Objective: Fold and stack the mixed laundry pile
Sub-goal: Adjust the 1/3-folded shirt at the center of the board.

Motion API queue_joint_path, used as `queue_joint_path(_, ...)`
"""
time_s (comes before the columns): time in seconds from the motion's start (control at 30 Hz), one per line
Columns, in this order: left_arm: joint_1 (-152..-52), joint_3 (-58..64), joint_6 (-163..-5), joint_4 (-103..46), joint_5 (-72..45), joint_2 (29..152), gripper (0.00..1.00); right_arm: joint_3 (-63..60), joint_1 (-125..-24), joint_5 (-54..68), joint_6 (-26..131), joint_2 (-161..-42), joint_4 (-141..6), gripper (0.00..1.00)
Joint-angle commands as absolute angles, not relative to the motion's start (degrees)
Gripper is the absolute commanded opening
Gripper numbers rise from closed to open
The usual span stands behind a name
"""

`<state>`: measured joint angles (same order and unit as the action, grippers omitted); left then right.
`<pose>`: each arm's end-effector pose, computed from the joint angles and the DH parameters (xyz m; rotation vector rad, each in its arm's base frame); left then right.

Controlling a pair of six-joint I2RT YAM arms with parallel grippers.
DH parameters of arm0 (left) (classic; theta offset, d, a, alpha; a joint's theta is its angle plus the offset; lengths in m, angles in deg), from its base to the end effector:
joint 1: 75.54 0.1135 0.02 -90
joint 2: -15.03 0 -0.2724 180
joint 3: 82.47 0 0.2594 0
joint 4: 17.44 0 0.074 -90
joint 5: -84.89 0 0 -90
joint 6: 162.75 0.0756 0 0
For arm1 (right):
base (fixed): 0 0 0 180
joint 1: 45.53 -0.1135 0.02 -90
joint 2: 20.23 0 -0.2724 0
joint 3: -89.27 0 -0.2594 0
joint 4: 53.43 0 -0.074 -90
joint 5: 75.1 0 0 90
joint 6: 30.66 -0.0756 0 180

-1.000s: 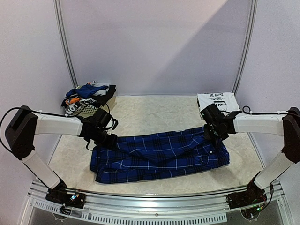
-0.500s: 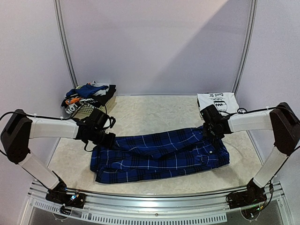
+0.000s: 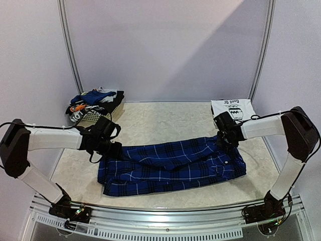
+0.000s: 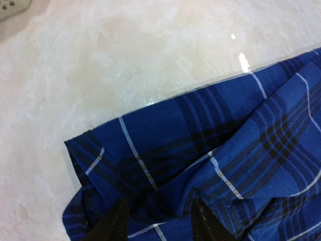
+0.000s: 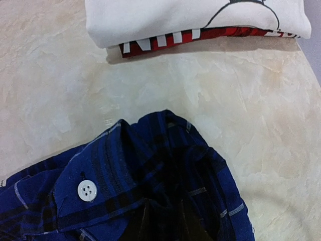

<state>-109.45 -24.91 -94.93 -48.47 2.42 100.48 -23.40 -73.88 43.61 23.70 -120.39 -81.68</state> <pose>0.2583 -0.1617 0.1361 0.2181 2.5877 -0.1887 0.3287 0.1361 0.1182 0.3172 2.4355 -0.1971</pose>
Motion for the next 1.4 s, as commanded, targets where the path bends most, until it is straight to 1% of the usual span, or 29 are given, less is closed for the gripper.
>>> queue_joint_path(0.0, -114.55, -22.51, -96.30, -55.55, 12.03, 93.39, 0.53, -21.50, -73.53, 43.94, 24.94, -117.37, -85.38, 0.28)
queue_joint_path(0.07, -117.41, -20.93, -96.86, -58.44, 15.53, 90.85, 0.56, -21.54, -73.54, 43.98, 25.18, -115.59, -86.95, 0.34)
queue_joint_path(0.13, -119.85, -18.85, -97.01, -60.08, 16.70, 89.62, 0.56, -21.47, -73.63, 43.80, 25.45, -113.03, -88.74, 0.41)
queue_joint_path(0.17, -120.82, -17.90, -96.90, -60.32, 16.28, 89.65, 0.55, -21.43, -73.79, 43.78, 25.65, -111.94, -89.68, 0.50)
queue_joint_path(0.23, -121.76, -16.33, -96.32, -59.38, 14.35, 90.80, 0.51, -21.17, -74.34, 44.13, 25.61, -108.78, -91.72, 0.67)
queue_joint_path(0.27, -121.85, -15.87, -96.23, -58.33, 12.99, 91.71, 0.47, -20.93, -74.82, 44.24, 25.32, -107.81, -92.60, 0.70)
queue_joint_path(0.33, -121.86, -15.06, -96.22, -55.87, 10.47, 93.91, 0.39, -20.70, -76.55, 43.21, 25.36, -105.69, -92.78, 0.72)
queue_joint_path(0.37, -121.94, -14.85, -96.26, -54.58, 9.38, 95.09, 0.36, -20.56, -77.99, 42.07, 25.98, -104.44, -92.10, 0.72)
queue_joint_path(0.43, -121.95, -14.33, -96.22, -52.29, 7.91, 97.66, 0.30, -20.57, -81.29, 36.52, 27.60, -103.18, -88.43, 0.65)
queue_joint_path(0.47, -121.90, -14.19, -96.31, -51.51, 7.84, 98.82, 0.29, -20.62, -83.00, 31.77, 28.47, -102.94, -86.00, 0.61)
queue_joint_path(0.53, -121.80, -14.04, -96.52, -50.37, 8.27, 101.10, 0.25, -20.54, -86.12, 21.25, 30.47, -103.65, -80.13, 0.47)
queue_joint_path(0.57, -121.71, -14.14, -96.62, -49.86, 8.37, 101.82, 0.23, -20.22, -87.18, 15.61, 30.64, -105.02, -77.60, 0.42)
queue_joint_path(0.6, -121.55, -14.35, -96.84, -49.36, 8.65, 102.72, 0.21, -19.59, -88.44, 9.39, 30.56, -106.16, -75.40, 0.38)
queue_joint_path(0.63, -121.28, -14.75, -97.04, -48.70, 9.02, 103.23, 0.20, -18.56, -89.90, 6.43, 30.44, -108.07, -73.82, 0.36)
queue_joint_path(0.8, -119.66, -16.89, -97.78, -46.36, 8.41, 105.31, 0.17, -9.99, -95.75, -2.68, 31.75, -120.47, -72.61, 0.31)
queue_joint_path(0.97, -118.59, -20.21, -98.39, -43.76, 8.20, 105.80, 0.16, -5.21, -97.34, -6.84, 31.27, -129.49, -71.62, 0.23)
queue_joint_path(1.03, -118.15, -21.29, -98.68, -43.04, 8.16, 106.15, 0.15, -5.01, -97.83, -8.24, 30.84, -131.72, -71.05, 0.20)
queue_joint_path(1.17, -117.61, -23.35, -99.09, -41.40, 8.21, 106.32, 0.15, -6.22, -98.68, -9.13, 30.60, -134.08, -70.90, 0.19)
queue_joint_path(1.37, -115.83, -25.79, -98.65, -39.72, 8.98, 107.33, 0.13, -11.62, -98.78, -7.69, 30.58, -134.16, -69.24, 0.19)
